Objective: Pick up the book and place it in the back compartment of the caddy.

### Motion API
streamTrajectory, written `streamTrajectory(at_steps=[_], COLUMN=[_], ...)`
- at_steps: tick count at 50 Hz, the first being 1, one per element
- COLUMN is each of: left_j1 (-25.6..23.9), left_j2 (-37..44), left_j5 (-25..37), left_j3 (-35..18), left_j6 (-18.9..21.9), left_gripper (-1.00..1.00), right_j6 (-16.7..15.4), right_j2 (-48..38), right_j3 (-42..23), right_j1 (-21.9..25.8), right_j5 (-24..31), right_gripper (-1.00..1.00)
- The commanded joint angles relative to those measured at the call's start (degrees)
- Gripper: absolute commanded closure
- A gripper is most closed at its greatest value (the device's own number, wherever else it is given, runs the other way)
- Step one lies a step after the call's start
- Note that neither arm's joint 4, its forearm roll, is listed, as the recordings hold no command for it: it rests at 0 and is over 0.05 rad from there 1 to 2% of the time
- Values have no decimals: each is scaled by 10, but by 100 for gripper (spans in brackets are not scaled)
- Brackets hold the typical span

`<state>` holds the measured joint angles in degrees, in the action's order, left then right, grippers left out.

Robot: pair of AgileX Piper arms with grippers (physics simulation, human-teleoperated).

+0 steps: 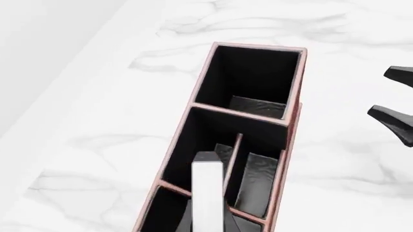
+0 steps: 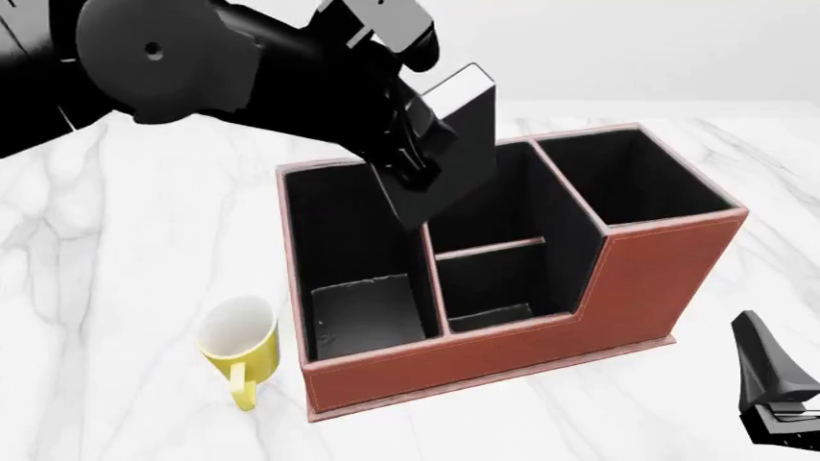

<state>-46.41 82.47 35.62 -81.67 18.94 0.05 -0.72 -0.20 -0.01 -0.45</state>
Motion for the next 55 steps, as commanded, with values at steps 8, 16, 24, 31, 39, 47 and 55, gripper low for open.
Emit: streamTrajectory(at_steps=[8, 16, 24, 31, 39, 47, 55], left_j1=[-23, -38, -63, -81, -75, -75, -68], left_j2=[47, 58, 62, 48, 62, 70, 85], left_j5=[-25, -30, -5, -3, -3, -18, -39], left_j3=[-15, -6, -25, -20, -32, -19, -4], left_j6=[9, 0, 1, -7, -2, -6, -9], left_gripper=[100, 100, 100, 100, 100, 100, 100], right_j6=[0, 0, 0, 0, 0, 0, 0], right_j2=[0, 0, 0, 0, 0, 0, 0], right_j3=[0, 0, 0, 0, 0, 0, 0], right_j1=[0, 0, 0, 0, 0, 0, 0], right_j5=[0, 0, 0, 0, 0, 0, 0], right_gripper=[-100, -100, -100, -100, -100, -100, -100])
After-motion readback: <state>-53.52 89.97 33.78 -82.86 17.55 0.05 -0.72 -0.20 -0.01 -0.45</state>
